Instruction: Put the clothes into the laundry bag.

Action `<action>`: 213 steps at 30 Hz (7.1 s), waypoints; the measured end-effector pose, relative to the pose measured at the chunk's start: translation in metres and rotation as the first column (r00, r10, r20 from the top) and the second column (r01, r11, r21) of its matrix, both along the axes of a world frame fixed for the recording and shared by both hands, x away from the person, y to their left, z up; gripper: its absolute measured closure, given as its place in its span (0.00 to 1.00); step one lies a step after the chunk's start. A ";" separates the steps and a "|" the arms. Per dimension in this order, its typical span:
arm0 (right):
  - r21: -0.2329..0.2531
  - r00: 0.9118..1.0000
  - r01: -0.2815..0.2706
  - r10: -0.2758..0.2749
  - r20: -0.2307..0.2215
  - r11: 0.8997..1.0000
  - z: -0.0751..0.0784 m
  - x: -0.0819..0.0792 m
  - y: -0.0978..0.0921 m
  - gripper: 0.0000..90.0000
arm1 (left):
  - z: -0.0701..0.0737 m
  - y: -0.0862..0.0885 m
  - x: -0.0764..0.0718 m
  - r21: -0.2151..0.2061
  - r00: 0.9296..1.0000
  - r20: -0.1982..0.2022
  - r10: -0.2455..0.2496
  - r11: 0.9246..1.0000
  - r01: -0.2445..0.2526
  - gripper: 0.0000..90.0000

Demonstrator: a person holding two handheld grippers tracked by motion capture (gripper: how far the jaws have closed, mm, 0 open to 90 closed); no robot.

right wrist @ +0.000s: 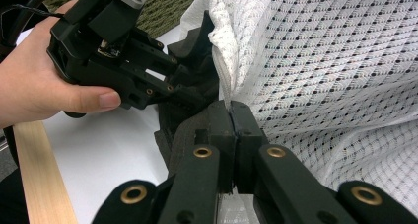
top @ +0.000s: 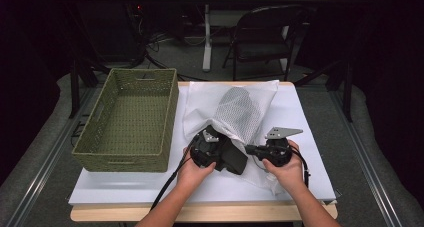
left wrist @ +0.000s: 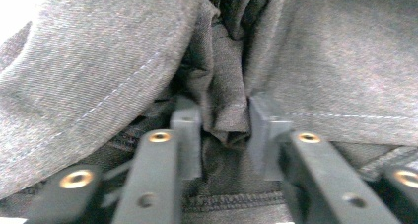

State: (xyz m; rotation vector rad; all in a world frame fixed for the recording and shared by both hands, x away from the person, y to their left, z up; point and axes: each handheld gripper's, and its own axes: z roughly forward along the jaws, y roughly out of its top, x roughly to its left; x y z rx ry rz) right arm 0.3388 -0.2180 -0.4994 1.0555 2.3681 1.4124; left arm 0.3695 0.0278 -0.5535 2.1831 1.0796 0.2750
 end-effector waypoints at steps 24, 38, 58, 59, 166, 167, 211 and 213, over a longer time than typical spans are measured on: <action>-0.005 0.999 -0.049 0.049 0.000 0.999 0.004 -0.006 0.008 1.00 | 0.026 -0.024 0.027 -0.154 1.000 0.027 0.008 0.988 -0.004 0.93; 0.025 0.998 -0.055 0.056 -0.009 0.998 0.007 -0.008 0.007 1.00 | 0.019 -0.035 0.055 -0.179 0.998 -0.021 0.061 0.982 -0.064 0.92; 0.006 1.000 0.020 -0.020 0.019 1.000 0.008 -0.001 -0.010 1.00 | 0.053 0.017 0.020 -0.118 0.997 0.028 0.076 0.990 -0.072 0.51; 0.006 1.000 0.021 -0.021 0.020 1.000 0.008 -0.001 -0.011 1.00 | 0.053 0.017 0.020 -0.118 0.997 0.028 0.076 0.990 -0.072 0.50; 0.011 1.000 -0.004 0.003 0.017 1.000 0.004 -0.001 -0.007 1.00 | 0.015 0.010 0.016 -0.197 0.997 -0.052 -0.057 0.979 0.046 0.42; 0.012 1.000 -0.003 0.003 0.017 1.000 0.004 -0.001 -0.007 1.00 | 0.014 0.008 0.016 -0.196 0.997 -0.055 -0.059 0.979 0.048 0.42; 0.005 1.000 -0.018 0.018 0.016 1.000 0.002 -0.003 -0.002 1.00 | -0.001 -0.034 0.006 0.008 0.998 0.042 0.046 0.999 -0.046 0.46; -0.003 0.999 -0.026 0.026 0.018 1.000 0.001 -0.003 -0.001 1.00 | -0.001 -0.033 0.007 0.005 0.998 0.042 0.045 0.999 -0.046 0.55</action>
